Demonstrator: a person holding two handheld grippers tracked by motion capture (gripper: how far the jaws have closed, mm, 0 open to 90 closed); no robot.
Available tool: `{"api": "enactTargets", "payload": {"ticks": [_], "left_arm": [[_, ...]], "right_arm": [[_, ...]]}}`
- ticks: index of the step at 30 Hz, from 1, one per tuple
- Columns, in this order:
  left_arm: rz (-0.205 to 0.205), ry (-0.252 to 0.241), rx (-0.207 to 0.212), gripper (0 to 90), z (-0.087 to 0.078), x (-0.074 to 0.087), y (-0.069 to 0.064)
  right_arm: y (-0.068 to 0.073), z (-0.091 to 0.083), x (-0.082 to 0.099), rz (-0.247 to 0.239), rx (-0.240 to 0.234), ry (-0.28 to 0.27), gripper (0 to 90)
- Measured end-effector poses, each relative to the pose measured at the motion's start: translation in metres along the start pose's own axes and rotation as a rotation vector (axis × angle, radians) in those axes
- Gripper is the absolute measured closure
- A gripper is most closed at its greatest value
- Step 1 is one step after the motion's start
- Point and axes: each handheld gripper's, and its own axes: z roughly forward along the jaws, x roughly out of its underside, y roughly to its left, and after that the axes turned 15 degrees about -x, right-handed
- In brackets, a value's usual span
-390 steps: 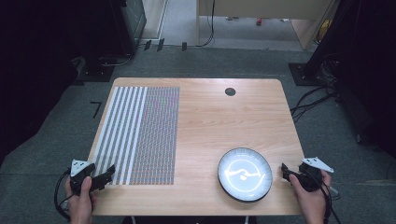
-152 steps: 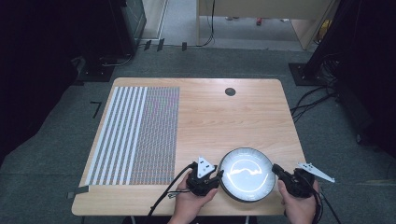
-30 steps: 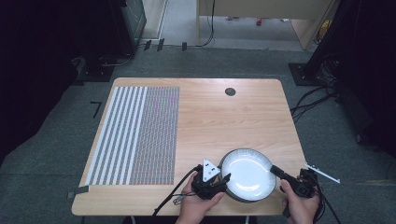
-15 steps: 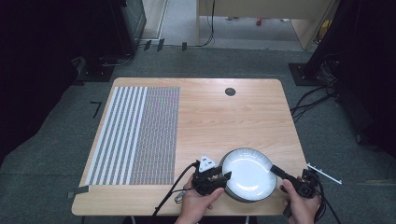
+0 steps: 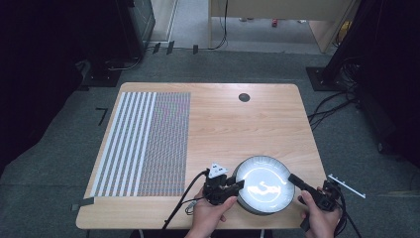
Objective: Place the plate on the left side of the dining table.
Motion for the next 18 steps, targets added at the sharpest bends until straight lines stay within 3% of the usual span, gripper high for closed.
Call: {"api": "enactTargets", "payload": {"ticks": [11,18], "left_arm": [[-0.02,-0.027,0.011,66.7,-0.009,-0.006,0.004],[-0.034,-0.055,0.008,67.0,-0.022,-0.014,0.013]], "right_arm": [[0.012,0.001,-0.002,-0.018,-0.01,-0.024,85.2],[0.027,0.009,-0.006,-0.034,-0.024,-0.029,85.1]]}}
